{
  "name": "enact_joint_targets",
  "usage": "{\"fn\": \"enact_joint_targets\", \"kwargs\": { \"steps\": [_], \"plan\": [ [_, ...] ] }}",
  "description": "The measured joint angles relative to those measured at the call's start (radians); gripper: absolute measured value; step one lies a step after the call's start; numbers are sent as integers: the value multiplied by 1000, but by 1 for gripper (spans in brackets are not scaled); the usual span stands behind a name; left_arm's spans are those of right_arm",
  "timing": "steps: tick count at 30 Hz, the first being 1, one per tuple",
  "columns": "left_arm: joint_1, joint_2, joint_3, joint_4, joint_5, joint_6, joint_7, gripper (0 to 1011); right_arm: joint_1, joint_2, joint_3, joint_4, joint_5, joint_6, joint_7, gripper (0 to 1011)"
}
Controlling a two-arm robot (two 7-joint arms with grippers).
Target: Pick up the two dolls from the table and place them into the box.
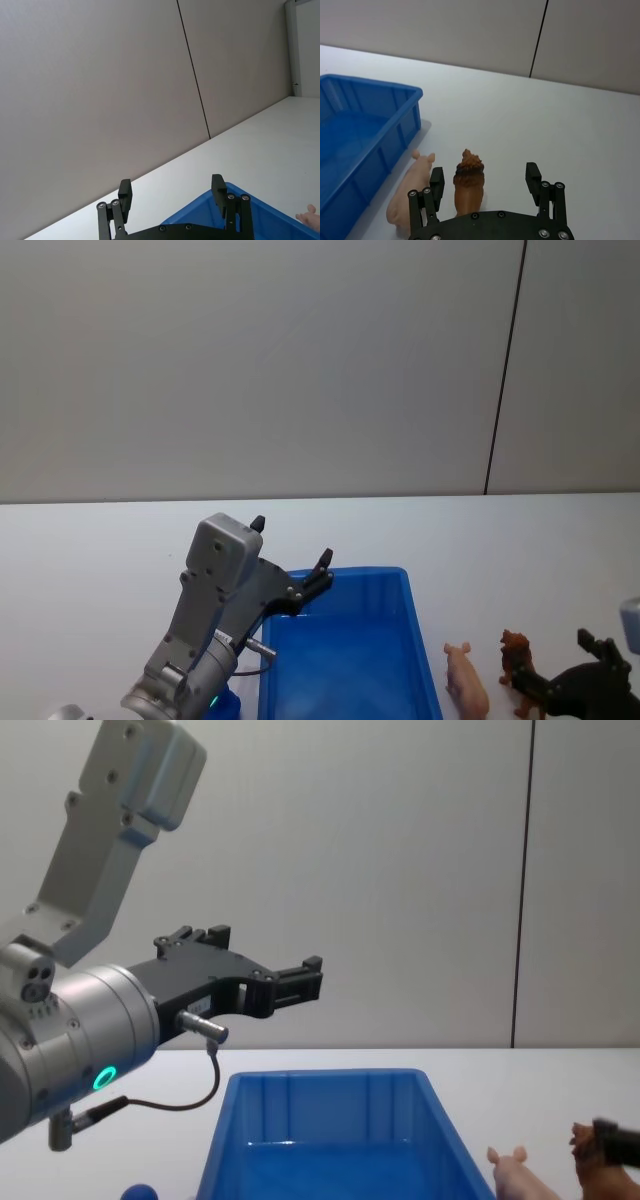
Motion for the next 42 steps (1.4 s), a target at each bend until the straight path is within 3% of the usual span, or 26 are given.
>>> {"fn": "enact_joint_targets", "kwargs": {
  "steps": [10, 13, 22, 27, 36, 42],
  "plan": [
    [0, 0, 0, 0, 0, 0, 0, 1001, 10, -16, -10, 60, -14, 1, 31, 1001],
    [0, 0, 0, 0, 0, 0, 0, 1001, 13, -21, -14, 76, -19, -1, 38, 960],
    [0, 0, 0, 0, 0, 0, 0, 1001, 25, -36, -20, 122, -30, -3, 47, 735],
    [0, 0, 0, 0, 0, 0, 0, 1001, 32, -44, -22, 144, -31, 1, 47, 535],
    [0, 0, 0, 0, 0, 0, 0, 1001, 38, -53, -23, 163, -27, 3, 49, 286],
    [0, 0, 0, 0, 0, 0, 0, 1001, 41, -56, -21, 151, -27, -10, 50, 281]
  ]
}}
